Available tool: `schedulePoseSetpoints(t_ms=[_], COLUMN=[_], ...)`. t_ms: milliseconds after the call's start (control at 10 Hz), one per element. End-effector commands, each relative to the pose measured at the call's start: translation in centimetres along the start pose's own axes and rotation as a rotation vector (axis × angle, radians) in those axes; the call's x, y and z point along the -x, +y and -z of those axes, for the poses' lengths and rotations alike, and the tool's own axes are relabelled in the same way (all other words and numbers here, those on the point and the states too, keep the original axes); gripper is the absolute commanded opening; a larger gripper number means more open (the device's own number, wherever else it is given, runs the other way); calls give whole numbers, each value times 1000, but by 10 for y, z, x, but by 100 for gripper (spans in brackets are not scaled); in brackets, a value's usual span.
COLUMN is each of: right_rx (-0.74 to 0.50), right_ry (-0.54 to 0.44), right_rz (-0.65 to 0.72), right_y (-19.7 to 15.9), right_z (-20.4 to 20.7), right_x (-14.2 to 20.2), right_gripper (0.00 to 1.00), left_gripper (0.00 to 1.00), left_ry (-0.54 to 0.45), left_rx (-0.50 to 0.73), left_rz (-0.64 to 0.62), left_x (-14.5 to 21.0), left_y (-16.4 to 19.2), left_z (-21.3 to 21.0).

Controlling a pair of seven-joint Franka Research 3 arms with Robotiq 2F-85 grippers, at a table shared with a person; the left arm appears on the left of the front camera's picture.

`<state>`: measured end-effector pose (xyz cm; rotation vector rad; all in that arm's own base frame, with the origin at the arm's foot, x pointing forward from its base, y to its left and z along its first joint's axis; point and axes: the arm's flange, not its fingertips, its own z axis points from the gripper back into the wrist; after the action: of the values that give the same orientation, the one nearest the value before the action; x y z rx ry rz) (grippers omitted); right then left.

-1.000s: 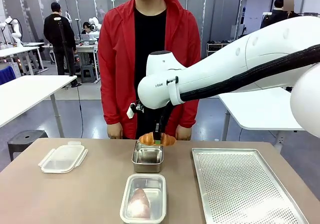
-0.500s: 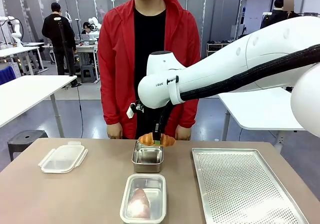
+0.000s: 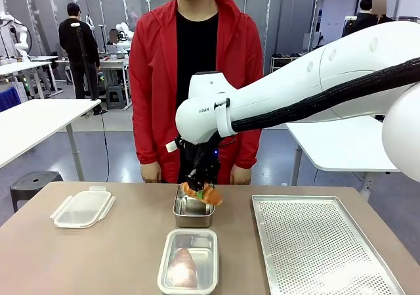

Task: Place the bread into the airtight container.
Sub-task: Pick up a Butter Roll and place it into an empty Airtight Container.

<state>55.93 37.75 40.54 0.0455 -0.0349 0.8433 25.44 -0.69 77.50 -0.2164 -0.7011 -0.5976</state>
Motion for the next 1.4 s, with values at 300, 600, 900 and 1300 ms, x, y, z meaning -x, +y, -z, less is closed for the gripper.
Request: schedulePoseSetpoints(t_ms=[300, 600, 900, 1300], right_rx=[-18, -7, -20, -44], right_ry=[-54, -112, -138, -140], right_rz=[466, 496, 479, 474], right_y=[-15, -34, -40, -44], right_z=[14, 26, 49, 54], right_x=[-21, -34, -45, -40], right_gripper=[30, 30, 30, 74], left_gripper=[100, 100, 100, 100], left_ry=[-3, -3, -3, -3], left_rx=[8, 8, 8, 8], left_rz=[13, 13, 13, 13], left_x=[0, 0, 0, 0], left_y=[0, 0, 0, 0], left_z=[-1, -1, -1, -1])
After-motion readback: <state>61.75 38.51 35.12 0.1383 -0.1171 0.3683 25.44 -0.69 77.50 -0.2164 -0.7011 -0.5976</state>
